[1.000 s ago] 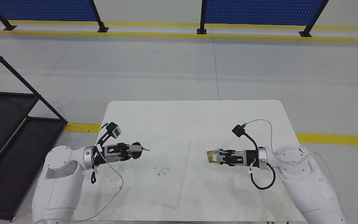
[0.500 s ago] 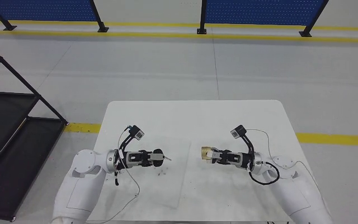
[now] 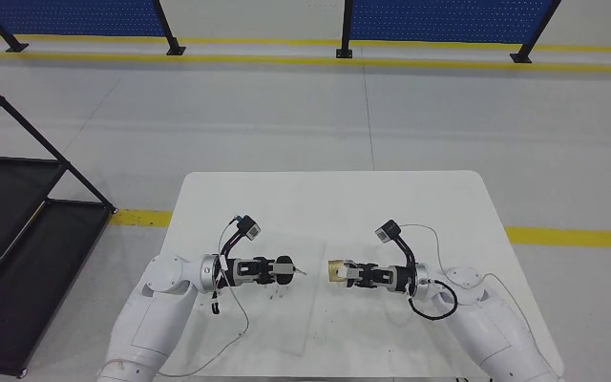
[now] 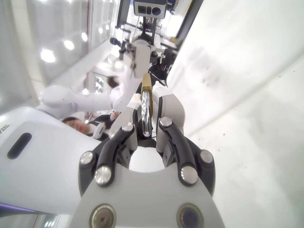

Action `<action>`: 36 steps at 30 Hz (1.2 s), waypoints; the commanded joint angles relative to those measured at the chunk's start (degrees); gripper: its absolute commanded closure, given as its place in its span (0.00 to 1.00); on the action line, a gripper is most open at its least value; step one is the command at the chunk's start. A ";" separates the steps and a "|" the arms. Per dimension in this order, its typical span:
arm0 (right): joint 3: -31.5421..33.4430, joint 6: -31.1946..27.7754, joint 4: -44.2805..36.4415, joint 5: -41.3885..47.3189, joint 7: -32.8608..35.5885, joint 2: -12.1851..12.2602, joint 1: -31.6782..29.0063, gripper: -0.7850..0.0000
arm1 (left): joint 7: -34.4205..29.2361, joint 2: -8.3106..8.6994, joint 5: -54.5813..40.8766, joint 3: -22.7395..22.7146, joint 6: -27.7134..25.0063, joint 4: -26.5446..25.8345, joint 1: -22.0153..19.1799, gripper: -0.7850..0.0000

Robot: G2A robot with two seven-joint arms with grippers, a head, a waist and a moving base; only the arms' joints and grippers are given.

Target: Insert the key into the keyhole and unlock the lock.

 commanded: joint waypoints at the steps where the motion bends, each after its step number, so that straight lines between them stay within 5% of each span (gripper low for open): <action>1: 0.00 0.00 0.00 0.01 -0.01 0.00 0.00 1.00 | 0.00 0.00 0.00 0.00 0.00 0.00 0.00 1.00; 8: 0.05 1.17 -0.75 1.26 -3.29 -0.16 -1.09 1.00 | 1.36 0.04 1.92 0.55 -0.07 -0.08 0.32 1.00; 20: 0.50 3.45 -3.27 0.59 -14.68 -0.60 -5.06 1.00 | 14.08 -0.69 1.45 4.72 -10.79 2.64 0.47 1.00; 36: 1.94 2.07 -4.91 -3.32 -15.62 -0.45 -6.03 1.00 | 17.88 -0.34 4.12 7.49 -11.82 3.03 -0.91 1.00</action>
